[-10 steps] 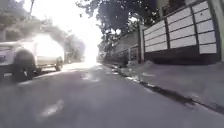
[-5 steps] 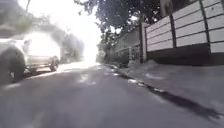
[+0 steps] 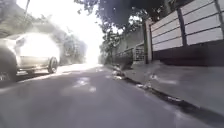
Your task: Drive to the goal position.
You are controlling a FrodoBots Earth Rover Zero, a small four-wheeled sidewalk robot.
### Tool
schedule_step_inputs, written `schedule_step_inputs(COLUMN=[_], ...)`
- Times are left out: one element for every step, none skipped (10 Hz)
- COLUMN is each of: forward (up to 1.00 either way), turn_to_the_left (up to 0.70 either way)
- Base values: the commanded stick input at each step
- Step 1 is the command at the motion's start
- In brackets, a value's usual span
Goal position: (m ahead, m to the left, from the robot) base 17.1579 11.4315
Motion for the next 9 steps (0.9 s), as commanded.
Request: schedule_step_inputs(forward=[1.00,1.00,1.00,1.00,1.00,1.00,1.00,1.00,1.00], turn_to_the_left=[0.00,0.00,0.00,0.00,0.00,0.00,0.00,0.00,0.13])
